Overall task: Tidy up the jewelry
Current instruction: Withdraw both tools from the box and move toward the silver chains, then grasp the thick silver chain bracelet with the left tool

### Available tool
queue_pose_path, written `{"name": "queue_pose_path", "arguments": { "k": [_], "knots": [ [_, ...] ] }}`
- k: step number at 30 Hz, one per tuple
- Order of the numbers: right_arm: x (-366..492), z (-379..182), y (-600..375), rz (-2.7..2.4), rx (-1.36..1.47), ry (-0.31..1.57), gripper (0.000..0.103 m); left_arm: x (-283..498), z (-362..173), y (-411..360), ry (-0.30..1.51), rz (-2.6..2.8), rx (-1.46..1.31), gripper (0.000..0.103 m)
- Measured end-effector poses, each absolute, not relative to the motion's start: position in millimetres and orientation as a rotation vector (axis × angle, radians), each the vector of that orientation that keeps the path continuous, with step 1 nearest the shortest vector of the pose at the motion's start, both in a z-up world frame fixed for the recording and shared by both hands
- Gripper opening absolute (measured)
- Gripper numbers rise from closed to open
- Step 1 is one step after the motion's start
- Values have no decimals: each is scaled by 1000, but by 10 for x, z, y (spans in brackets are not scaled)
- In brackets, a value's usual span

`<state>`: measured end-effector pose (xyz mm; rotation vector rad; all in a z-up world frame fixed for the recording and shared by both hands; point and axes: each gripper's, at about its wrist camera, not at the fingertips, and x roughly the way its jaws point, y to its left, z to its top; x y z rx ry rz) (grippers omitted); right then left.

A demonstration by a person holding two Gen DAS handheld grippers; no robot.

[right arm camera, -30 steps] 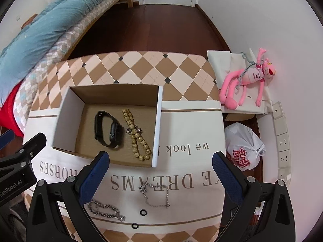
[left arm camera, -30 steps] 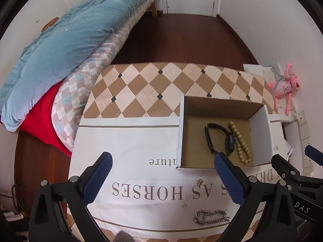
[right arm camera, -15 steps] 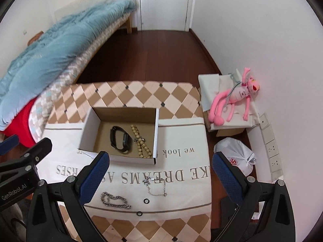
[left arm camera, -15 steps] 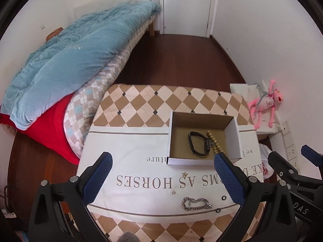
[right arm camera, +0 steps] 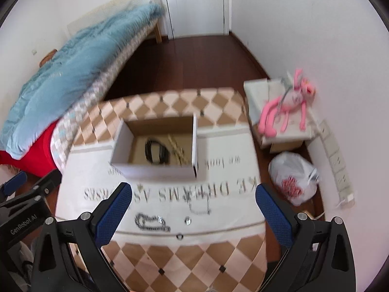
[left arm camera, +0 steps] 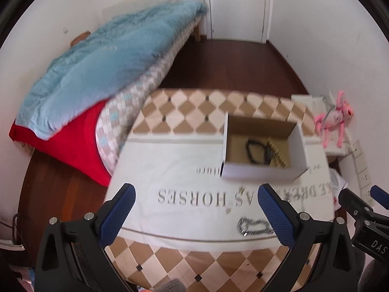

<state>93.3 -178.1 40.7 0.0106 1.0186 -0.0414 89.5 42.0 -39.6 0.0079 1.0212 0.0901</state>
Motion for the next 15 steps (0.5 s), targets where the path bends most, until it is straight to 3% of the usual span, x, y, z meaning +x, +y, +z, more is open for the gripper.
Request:
{"name": "queue_pose_path", "arguments": {
  "k": [2,4,6,15],
  "knots": [
    [924,129,-1853,-24,43,1074,101,878,-646,437,1066,89,2,103],
    [906,-115,-1909,-19,65,1113,90,856,-888,443,1113,95,4,103],
    [913,-440,-1996,-13,103,1167,73,854,-1122,439,1157,98,17,103],
    [920,-1217,-1952,17,111,1229,46,870,-1756,360,1279,73,38,103]
  ]
}}
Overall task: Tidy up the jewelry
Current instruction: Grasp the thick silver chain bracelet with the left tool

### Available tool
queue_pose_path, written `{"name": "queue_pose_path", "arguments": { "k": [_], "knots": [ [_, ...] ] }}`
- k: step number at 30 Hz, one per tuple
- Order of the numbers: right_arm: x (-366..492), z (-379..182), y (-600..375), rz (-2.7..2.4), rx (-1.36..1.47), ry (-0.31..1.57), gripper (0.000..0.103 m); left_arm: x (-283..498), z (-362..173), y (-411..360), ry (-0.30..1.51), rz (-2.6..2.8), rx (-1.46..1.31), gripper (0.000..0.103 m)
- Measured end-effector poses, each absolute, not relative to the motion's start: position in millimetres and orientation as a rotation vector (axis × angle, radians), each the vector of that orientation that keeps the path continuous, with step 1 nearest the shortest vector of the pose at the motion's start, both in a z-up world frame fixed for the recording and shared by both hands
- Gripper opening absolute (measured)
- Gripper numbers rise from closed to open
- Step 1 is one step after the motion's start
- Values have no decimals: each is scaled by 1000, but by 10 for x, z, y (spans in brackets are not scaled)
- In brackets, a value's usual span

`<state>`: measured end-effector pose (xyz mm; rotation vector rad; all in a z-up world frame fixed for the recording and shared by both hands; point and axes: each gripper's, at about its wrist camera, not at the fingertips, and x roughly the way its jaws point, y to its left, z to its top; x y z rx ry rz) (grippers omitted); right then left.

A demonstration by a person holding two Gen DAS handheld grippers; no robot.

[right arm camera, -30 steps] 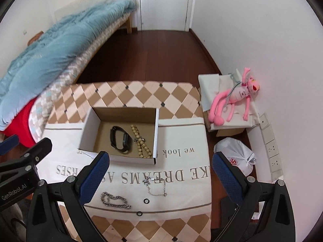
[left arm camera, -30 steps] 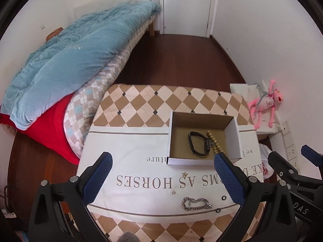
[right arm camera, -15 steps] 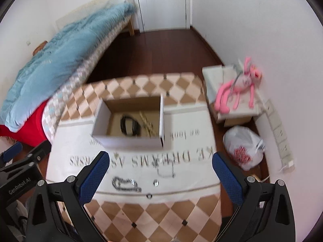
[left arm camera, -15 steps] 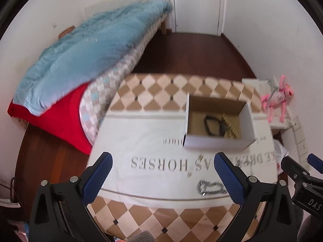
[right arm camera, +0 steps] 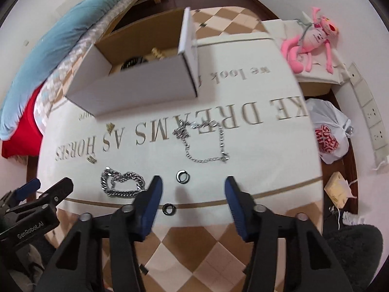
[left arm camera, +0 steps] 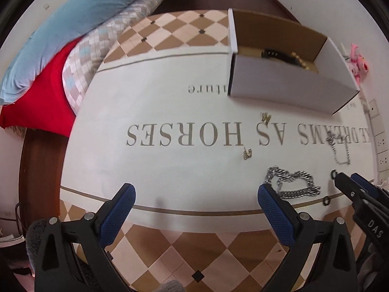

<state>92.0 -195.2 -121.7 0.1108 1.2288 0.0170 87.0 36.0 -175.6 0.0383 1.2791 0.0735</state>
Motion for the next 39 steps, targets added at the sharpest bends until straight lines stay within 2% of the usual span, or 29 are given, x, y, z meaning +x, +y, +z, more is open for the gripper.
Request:
{"name": "queue_pose_path", "arguments": {
  "k": [4,8,17,20,22,24,26,27,28,30,39],
  "knots": [
    [931,-1336,-1789,11,28,1207,36,892,-1849,415,1303,79,25,103],
    [924,-1364,-1672,6,-58,1180,13,882,-1883,435,1318,75,13,103],
    [822,-1250,-1955,-35,45,1156,12,937,-1941,260,1356,-47,-110,101],
    [797,-1202,-2082,-60,69,1145,12,985,-1957,113,1355,-77,-90,94],
    [783,-1201,-2138,-71,77,1144,12,1010,-1989,-5,1359,-90,-43,77],
    [774,-1204,-2160,-79,78,1144,12,1018,-2014,-115,1351,-89,25,74],
    [776,-1201,-2196,-83,88,1145,12,1004,-1998,-188,1322,-115,54,65],
    [776,-1201,-2201,-85,92,1145,12,989,-1976,-223,1311,-127,64,53],
    [775,-1199,-2204,-87,93,1144,12,971,-1943,-278,1300,-140,75,33],
    [772,-1195,-2206,-89,96,1143,13,967,-1910,-333,1295,-161,84,5],
    [738,-1029,-2196,-66,143,1114,13,891,-1647,-109,1260,-182,-30,2]
  ]
}}
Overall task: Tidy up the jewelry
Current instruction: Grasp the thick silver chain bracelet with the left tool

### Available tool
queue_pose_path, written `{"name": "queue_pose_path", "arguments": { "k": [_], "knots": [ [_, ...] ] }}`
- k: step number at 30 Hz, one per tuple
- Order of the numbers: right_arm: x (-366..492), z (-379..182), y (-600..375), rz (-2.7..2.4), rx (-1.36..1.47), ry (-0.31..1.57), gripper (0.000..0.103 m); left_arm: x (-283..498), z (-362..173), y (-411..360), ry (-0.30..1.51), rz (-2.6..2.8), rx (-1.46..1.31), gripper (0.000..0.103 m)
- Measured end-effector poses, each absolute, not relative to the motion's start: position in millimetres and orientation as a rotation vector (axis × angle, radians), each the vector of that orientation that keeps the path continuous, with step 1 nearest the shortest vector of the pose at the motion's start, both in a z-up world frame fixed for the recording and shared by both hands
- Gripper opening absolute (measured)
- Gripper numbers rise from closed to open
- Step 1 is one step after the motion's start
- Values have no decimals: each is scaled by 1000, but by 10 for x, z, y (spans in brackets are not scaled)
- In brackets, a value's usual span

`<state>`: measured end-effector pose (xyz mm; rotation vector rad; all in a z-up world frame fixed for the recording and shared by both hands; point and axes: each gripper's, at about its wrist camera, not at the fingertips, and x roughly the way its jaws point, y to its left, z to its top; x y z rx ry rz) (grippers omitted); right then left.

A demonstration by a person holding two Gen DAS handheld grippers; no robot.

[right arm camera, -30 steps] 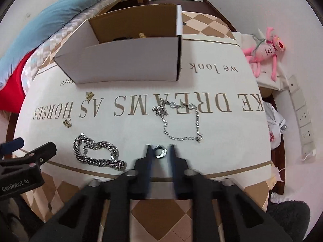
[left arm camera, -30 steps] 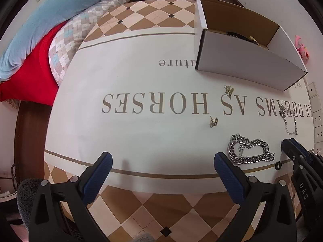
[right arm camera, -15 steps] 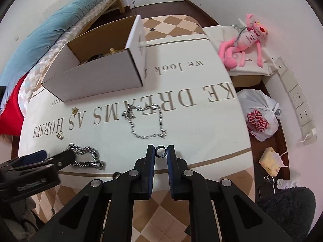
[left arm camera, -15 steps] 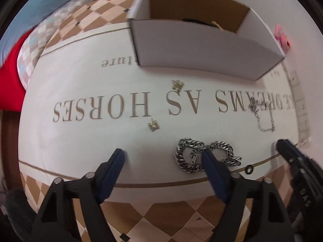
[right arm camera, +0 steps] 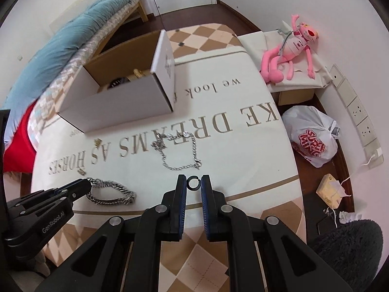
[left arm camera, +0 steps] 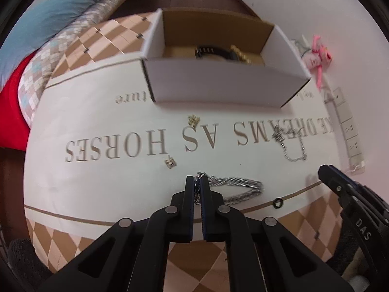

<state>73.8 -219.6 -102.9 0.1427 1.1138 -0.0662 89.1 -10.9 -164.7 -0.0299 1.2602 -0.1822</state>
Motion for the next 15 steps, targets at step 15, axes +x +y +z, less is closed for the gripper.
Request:
{"name": "queue_pose_path", "arguments": {
  "k": [15],
  "knots": [
    [1058,-253,-1885,108,189,1015,12,1224,-572,230,1094,-289,-165,2]
  ]
}}
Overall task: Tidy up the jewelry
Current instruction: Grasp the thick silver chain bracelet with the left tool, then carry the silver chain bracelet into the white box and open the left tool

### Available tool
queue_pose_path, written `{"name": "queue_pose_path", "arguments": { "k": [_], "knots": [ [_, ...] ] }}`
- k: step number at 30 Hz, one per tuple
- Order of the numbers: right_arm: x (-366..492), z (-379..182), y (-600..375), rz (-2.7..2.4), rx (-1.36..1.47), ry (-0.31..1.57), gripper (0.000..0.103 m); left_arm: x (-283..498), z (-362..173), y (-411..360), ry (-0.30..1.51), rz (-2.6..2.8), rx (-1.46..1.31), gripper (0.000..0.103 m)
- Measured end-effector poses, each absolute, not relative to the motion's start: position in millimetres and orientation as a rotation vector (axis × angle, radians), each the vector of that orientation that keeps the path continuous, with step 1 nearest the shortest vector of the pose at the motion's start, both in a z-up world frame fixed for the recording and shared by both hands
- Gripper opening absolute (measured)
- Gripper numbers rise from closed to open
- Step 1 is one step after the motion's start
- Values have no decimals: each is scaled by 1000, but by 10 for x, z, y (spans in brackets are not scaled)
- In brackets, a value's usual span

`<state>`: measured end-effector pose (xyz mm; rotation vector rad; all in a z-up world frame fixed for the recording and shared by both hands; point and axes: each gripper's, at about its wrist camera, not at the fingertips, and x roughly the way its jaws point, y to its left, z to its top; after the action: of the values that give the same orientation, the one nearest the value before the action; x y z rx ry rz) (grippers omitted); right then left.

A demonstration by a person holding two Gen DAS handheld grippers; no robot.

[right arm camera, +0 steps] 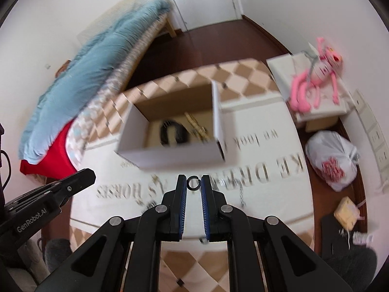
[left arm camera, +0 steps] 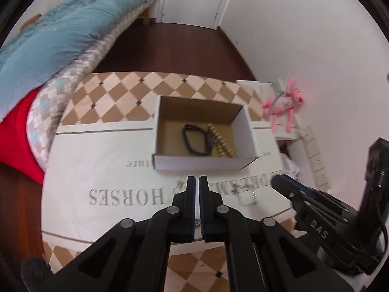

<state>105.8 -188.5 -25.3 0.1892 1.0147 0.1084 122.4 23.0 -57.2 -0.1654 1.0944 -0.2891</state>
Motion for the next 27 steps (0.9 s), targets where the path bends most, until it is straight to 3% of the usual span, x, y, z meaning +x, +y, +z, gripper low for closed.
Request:
{"name": "queue_pose_path", "arguments": {
  "k": [5,6,7,8,9,17,20,21,22,23,24,26,27],
  "knots": [
    [1195,-193,-1852,120,190,1013,12,1293,-967,449,1226,-231,-271,9],
    [1175,-254,-1867,114,200,1024,12,1285,-1119,477,1261,-216,-284,23],
    [1151,-316,-1890,109,209,1036,12,1272,-1269,493,1292,-198,-290,55],
    [1125,-382,-1914,105,219,1048,12,1258,-1378,494,1311,-186,-292,67],
    [1087,-484,-1944,95,235,1068,12,1239,-1498,485,1326,-184,-301,69],
    [853,-1017,-2162,8,272,1154,12,1153,-1990,-24,1367,-158,-45,69],
    [837,-1068,-2214,-8,270,1159,12,1104,-1991,-176,1294,-163,47,67],
    [832,-1081,-2228,-13,266,1160,12,1092,-1985,-189,1281,-176,41,57],
    [830,-1094,-2240,-17,264,1162,12,1076,-1958,-211,1262,-196,37,35],
    [830,-1102,-2247,-19,265,1165,12,1055,-1938,-240,1248,-219,37,23],
    [831,-1112,-2253,-21,263,1167,12,1038,-1926,-276,1246,-223,49,16],
    [828,-1119,-2264,-22,263,1169,13,1020,-1910,-319,1246,-220,57,13],
    [827,-1118,-2262,-22,263,1168,13,1014,-1884,-300,1241,-223,32,6]
  ]
}}
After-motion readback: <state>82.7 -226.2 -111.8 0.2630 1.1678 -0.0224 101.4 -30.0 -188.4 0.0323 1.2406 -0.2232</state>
